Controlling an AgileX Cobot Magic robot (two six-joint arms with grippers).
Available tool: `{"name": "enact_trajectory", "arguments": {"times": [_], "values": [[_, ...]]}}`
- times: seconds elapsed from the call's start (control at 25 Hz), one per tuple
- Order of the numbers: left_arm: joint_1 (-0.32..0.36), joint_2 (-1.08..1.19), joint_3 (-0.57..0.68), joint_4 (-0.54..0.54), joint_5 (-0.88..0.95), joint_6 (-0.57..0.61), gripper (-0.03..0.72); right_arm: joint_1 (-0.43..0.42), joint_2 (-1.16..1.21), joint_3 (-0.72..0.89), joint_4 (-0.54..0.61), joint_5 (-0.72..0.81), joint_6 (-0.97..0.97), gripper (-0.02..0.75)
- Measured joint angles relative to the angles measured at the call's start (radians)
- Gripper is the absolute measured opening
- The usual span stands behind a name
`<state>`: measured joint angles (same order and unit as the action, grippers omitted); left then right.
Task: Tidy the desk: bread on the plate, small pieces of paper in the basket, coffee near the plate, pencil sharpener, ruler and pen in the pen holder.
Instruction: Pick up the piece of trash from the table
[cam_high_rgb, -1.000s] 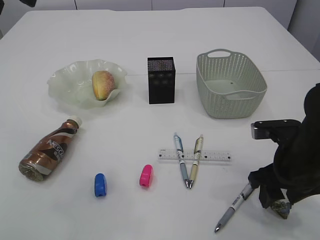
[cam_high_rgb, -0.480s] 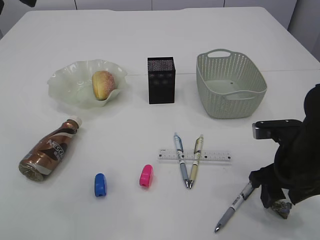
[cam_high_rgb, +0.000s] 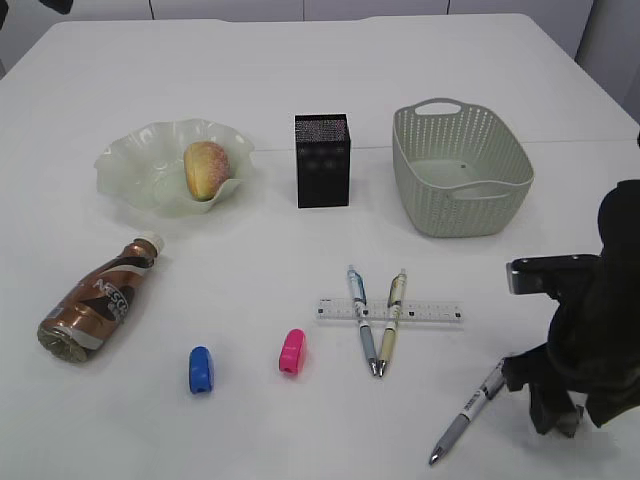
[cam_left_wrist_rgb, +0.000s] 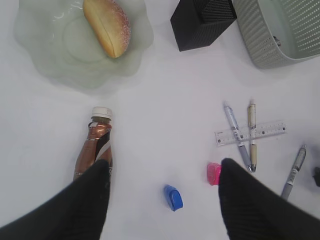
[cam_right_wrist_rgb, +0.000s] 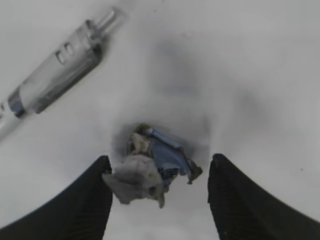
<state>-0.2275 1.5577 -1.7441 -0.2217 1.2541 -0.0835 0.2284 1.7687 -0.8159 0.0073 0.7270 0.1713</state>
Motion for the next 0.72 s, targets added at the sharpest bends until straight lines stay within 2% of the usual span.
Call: {"name": "enact_trajectory", "arguments": {"times": [0.72], "values": [[0.000, 0.000, 0.000, 0.000, 0.000, 0.000, 0.497, 0.000, 0.033, 0.000, 0.000, -0.025, 0.003, 0.475]]}}
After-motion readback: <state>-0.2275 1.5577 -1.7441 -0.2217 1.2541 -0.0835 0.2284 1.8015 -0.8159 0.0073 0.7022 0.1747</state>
